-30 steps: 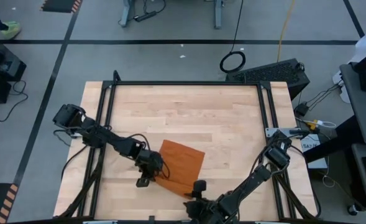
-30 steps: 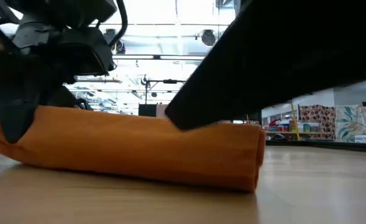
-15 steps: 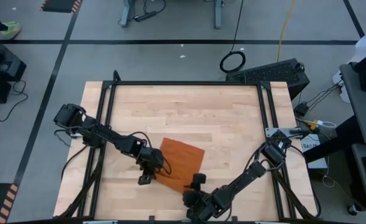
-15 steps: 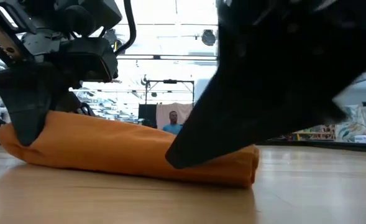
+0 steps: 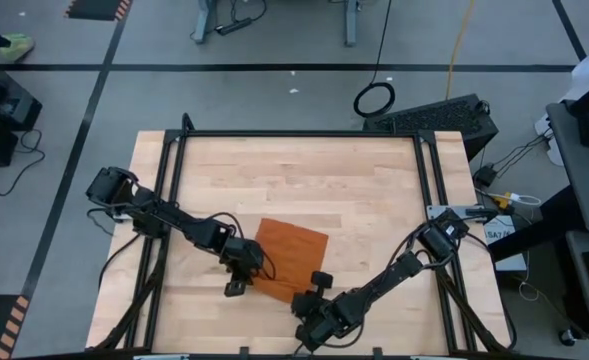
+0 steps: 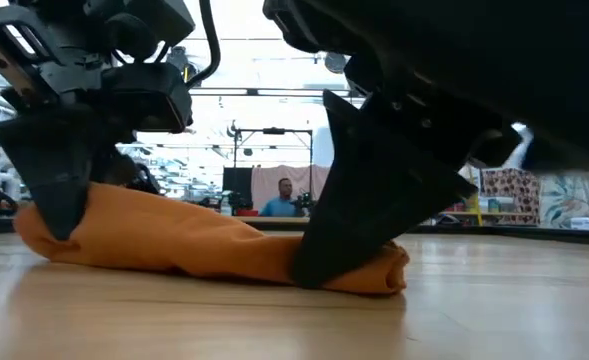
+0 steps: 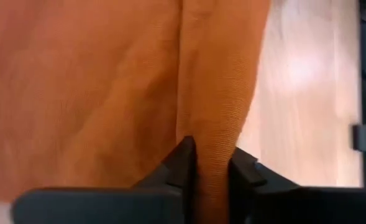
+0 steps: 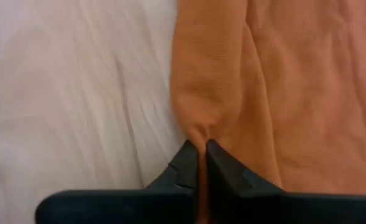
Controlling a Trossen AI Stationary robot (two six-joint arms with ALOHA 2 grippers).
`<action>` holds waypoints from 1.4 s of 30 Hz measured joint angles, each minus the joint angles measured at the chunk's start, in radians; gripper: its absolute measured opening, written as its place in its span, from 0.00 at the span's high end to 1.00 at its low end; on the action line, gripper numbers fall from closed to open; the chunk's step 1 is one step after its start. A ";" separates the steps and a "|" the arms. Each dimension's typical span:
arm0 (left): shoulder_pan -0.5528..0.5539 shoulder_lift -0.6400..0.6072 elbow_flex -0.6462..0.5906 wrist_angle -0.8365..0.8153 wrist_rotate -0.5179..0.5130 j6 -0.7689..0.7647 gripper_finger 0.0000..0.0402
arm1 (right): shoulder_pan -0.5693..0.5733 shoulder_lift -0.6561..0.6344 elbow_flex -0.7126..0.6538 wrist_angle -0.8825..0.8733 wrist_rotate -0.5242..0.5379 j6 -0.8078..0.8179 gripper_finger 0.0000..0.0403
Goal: Roll towel into tight, uniform cylinder
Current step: Roll the brown towel
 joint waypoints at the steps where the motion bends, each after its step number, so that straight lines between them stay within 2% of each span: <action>1: -0.002 0.000 0.000 0.000 -0.013 0.001 0.82 | -0.006 -0.001 0.000 -0.010 -0.015 0.020 0.98; 5: -0.018 -0.005 0.000 -0.008 -0.037 0.008 0.69 | -0.030 -0.006 0.002 -0.020 -0.104 0.077 0.96; 10: -0.049 -0.058 0.000 -0.102 -0.042 0.029 0.54 | -0.038 -0.005 0.002 -0.019 -0.147 0.080 0.99; 14: -0.101 -0.137 0.000 -0.236 -0.045 0.028 0.45 | -0.038 -0.004 0.001 -0.011 -0.172 0.090 0.99; 18: -0.203 -0.215 0.000 -0.243 -0.122 0.023 0.40 | -0.038 -0.003 0.000 0.003 -0.199 0.106 0.99; 21: -0.315 -0.256 0.000 -0.206 -0.254 0.026 0.38 | -0.041 -0.009 0.000 0.026 -0.247 0.106 0.99; 25: -0.468 -0.267 0.000 -0.122 -0.516 0.031 0.38 | -0.050 -0.034 -0.003 0.027 -0.296 0.102 0.99; 28: -0.578 -0.230 0.000 -0.060 -0.745 0.065 0.38 | -0.055 -0.057 -0.006 0.005 -0.317 0.089 0.99; 31: -0.658 -0.160 0.000 -0.022 -0.924 0.136 0.38 | -0.068 -0.074 -0.007 -0.007 -0.357 0.082 0.99; 38: -0.675 0.012 0.000 0.235 -1.045 0.289 0.38 | -0.116 -0.083 -0.007 0.007 -0.444 0.060 1.00; 42: -0.641 0.075 0.000 0.255 -1.096 0.341 0.38 | -0.136 -0.086 -0.006 0.014 -0.481 0.052 1.00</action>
